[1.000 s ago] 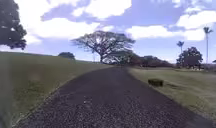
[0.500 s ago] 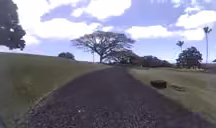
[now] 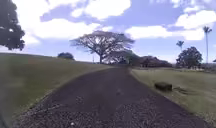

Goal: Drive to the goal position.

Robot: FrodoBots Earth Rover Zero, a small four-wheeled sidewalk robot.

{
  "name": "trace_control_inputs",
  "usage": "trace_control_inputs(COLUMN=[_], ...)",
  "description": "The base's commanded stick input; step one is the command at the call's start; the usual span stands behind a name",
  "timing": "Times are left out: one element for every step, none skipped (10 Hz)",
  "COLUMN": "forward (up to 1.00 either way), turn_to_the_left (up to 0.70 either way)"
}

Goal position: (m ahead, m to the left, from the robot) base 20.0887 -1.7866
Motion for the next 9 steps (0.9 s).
trace_control_inputs(forward=[0.50,0.50,0.50,0.50,0.50,0.50,0.50,0.50,0.50], turn_to_the_left=[0.00,0.00,0.00,0.00,0.00,0.00,0.00,0.00,0.00])
